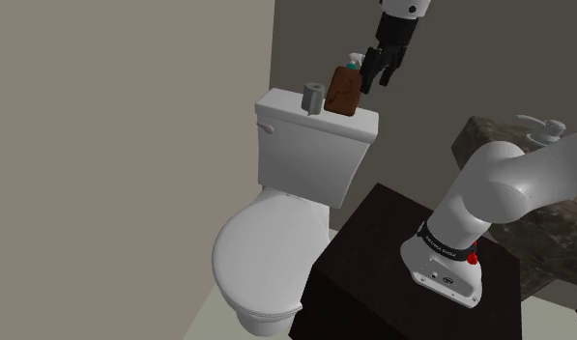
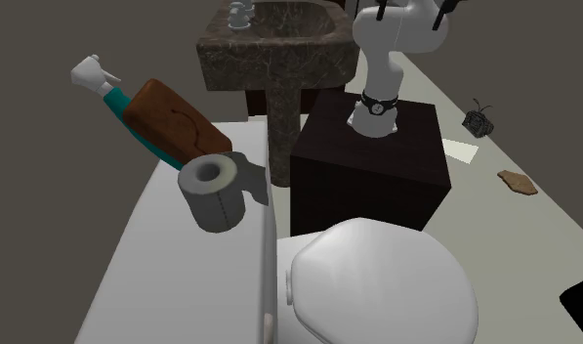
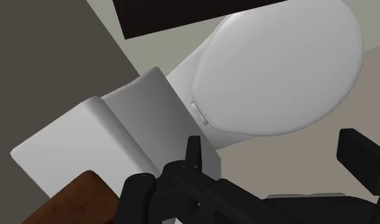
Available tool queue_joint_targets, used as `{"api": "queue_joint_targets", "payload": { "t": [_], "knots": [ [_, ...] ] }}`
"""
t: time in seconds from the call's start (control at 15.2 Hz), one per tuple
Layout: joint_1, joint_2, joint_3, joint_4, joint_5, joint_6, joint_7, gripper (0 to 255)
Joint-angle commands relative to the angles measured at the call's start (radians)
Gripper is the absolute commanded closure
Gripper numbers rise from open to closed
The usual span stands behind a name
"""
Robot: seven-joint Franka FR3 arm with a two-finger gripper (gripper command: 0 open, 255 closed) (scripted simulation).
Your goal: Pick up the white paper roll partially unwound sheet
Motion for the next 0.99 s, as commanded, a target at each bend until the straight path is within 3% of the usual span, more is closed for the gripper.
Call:
{"api": "queue_joint_targets", "payload": {
  "t": [0.0, 0.46, 0.92],
  "knots": [
    [0.0, 0.0, 0.0, 0.0, 0.0, 0.0, 0.0, 0],
    [-0.033, 0.22, -0.096, 0.076, -0.035, 0.144, -0.093, 0],
    [-0.054, 0.466, -0.182, 0.215, -0.026, 0.249, -0.19, 0]
  ]
}}
